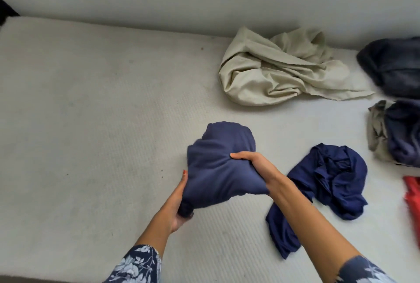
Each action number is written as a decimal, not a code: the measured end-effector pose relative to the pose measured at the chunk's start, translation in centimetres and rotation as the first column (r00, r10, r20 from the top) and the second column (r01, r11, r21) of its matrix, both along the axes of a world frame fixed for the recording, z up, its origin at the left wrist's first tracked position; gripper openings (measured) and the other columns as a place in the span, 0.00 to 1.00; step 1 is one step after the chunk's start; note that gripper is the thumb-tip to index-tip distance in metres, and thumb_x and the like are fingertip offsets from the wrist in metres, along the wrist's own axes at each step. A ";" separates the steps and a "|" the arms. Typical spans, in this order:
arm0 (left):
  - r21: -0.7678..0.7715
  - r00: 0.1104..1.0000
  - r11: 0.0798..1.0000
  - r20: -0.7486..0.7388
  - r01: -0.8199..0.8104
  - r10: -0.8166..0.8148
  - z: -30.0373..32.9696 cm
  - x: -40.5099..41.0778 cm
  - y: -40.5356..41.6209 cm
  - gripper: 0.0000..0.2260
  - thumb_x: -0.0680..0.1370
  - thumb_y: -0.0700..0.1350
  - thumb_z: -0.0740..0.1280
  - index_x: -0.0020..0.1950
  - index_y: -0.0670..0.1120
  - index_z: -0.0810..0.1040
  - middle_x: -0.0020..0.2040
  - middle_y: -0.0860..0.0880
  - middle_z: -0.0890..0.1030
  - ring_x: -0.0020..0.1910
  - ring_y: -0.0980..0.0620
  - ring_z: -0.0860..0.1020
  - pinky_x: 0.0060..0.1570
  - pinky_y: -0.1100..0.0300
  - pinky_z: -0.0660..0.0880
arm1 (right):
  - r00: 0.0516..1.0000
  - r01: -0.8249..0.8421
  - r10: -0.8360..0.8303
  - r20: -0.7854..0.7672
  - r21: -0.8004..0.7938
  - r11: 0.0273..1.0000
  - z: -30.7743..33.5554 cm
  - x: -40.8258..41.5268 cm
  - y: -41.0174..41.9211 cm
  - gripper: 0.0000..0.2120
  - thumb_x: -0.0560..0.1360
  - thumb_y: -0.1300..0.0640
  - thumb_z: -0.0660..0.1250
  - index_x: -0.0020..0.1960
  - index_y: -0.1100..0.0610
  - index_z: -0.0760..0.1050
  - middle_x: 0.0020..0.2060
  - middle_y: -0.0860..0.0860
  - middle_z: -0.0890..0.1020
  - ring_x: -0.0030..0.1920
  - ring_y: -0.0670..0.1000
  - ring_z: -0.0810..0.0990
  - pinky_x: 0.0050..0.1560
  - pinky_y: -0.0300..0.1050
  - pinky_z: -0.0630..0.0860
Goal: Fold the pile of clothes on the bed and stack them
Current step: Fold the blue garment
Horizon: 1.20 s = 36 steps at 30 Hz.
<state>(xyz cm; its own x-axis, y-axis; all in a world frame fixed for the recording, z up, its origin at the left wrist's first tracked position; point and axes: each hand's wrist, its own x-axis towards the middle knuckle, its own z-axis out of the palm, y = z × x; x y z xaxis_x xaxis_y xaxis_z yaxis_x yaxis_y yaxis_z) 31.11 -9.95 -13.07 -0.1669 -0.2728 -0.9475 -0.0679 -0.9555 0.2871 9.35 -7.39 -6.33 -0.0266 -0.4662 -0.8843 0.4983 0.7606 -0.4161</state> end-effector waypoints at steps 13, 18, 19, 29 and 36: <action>-0.065 0.927 0.977 -0.309 0.205 -0.215 10.3 -11.9 2.1 0.18 0.67 0.40 0.72 0.57 0.41 0.79 0.50 0.42 0.84 0.45 0.44 0.83 0.44 0.54 0.80 | 0.940 0.306 -0.304 -0.155 -0.014 0.952 7.4 -11.2 14.6 0.22 0.63 0.54 0.78 0.53 0.62 0.80 0.48 0.58 0.85 0.54 0.60 0.82 0.62 0.57 0.75; -0.279 0.841 0.855 -0.213 0.436 -0.498 10.7 -18.0 4.8 0.37 0.60 0.38 0.75 0.68 0.53 0.70 0.57 0.46 0.81 0.53 0.44 0.80 0.41 0.55 0.79 | 0.898 0.402 -0.410 -0.158 -0.082 0.912 6.6 -15.8 21.7 0.29 0.59 0.62 0.80 0.59 0.62 0.78 0.52 0.57 0.84 0.55 0.57 0.82 0.56 0.52 0.77; -0.308 0.820 0.832 -0.210 0.461 -0.532 10.9 -19.8 5.3 0.38 0.60 0.38 0.74 0.69 0.54 0.69 0.58 0.47 0.81 0.54 0.45 0.80 0.43 0.55 0.79 | 0.890 0.421 -0.432 -0.143 -0.105 0.901 6.4 -17.2 23.0 0.31 0.58 0.60 0.80 0.60 0.62 0.77 0.53 0.56 0.84 0.55 0.57 0.82 0.55 0.52 0.76; -0.577 0.634 0.633 -0.240 0.516 -0.735 10.7 -39.8 10.8 0.41 0.63 0.35 0.75 0.69 0.62 0.67 0.65 0.56 0.77 0.62 0.54 0.77 0.56 0.58 0.75 | 0.700 0.622 -0.662 -0.268 -0.228 0.749 5.6 -33.9 29.4 0.23 0.67 0.43 0.74 0.57 0.55 0.79 0.50 0.49 0.85 0.53 0.50 0.82 0.58 0.48 0.76; -0.804 0.619 0.431 -0.103 0.409 -0.779 11.5 -52.9 13.8 0.48 0.66 0.36 0.73 0.74 0.67 0.52 0.69 0.68 0.67 0.65 0.67 0.69 0.60 0.66 0.71 | 0.633 0.544 -0.685 -0.360 -0.422 0.725 6.0 -48.7 29.6 0.19 0.69 0.51 0.74 0.57 0.59 0.79 0.52 0.54 0.84 0.54 0.52 0.82 0.57 0.48 0.76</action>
<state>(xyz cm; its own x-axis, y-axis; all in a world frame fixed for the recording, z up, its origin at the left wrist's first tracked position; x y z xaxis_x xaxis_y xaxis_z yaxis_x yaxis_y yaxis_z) -21.76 3.80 -1.57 -0.8503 -0.4194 -0.3179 -0.2402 -0.2281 0.9435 -39.40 22.23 -0.36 -0.7572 -0.3828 -0.5292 0.5005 0.1805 -0.8467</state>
